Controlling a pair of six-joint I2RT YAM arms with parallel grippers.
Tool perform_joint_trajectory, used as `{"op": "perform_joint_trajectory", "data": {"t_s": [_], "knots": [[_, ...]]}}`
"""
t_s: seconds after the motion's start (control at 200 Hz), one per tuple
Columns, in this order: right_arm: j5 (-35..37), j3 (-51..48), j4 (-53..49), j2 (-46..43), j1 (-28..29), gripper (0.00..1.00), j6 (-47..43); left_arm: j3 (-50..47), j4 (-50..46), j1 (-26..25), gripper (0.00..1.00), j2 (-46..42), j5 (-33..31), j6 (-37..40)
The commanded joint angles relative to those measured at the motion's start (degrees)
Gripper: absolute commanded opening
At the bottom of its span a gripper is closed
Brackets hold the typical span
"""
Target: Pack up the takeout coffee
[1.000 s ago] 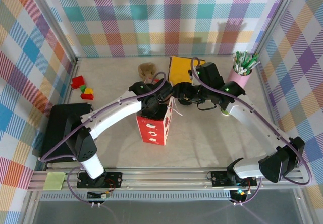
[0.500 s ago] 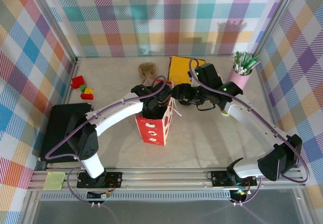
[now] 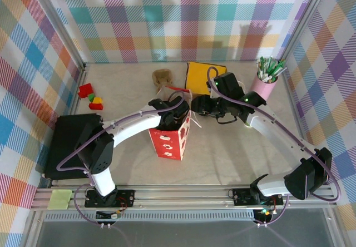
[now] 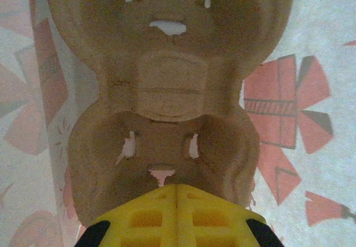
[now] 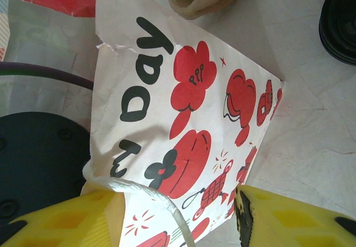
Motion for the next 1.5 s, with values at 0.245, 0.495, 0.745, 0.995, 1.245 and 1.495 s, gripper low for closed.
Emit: {"op": "perform_joint_trajectory", "data": {"t_s": [0.245, 0.495, 0.745, 0.995, 1.245, 1.495], "knots": [[0.16, 0.33, -1.88, -4.79, -0.03, 0.56, -1.8, -3.03, 1.79, 0.63, 0.0, 4.95, 1.29, -0.61], [1.81, 1.01, -3.75, -6.98, -0.08, 0.58, -2.33, -4.4, 2.91, 0.7, 0.0, 6.79, 0.81, -0.96], [2.03, 1.62, -4.37, -7.49, -0.03, 0.59, -2.58, -6.64, 5.62, 0.7, 0.0, 9.68, 0.81, -1.3], [2.16, 1.24, -4.38, -7.83, -0.03, 0.59, -2.48, -7.82, 7.03, 0.62, 0.0, 10.67, 0.97, -1.69], [2.64, 1.22, -4.2, -7.95, -0.04, 0.61, -2.59, -2.51, 1.24, -0.68, 0.0, 6.33, -3.13, -1.81], [3.13, 1.24, -4.19, -8.08, -0.03, 0.61, -2.89, 4.67, -5.75, -1.58, 0.0, 1.07, -8.18, -3.92]]}}
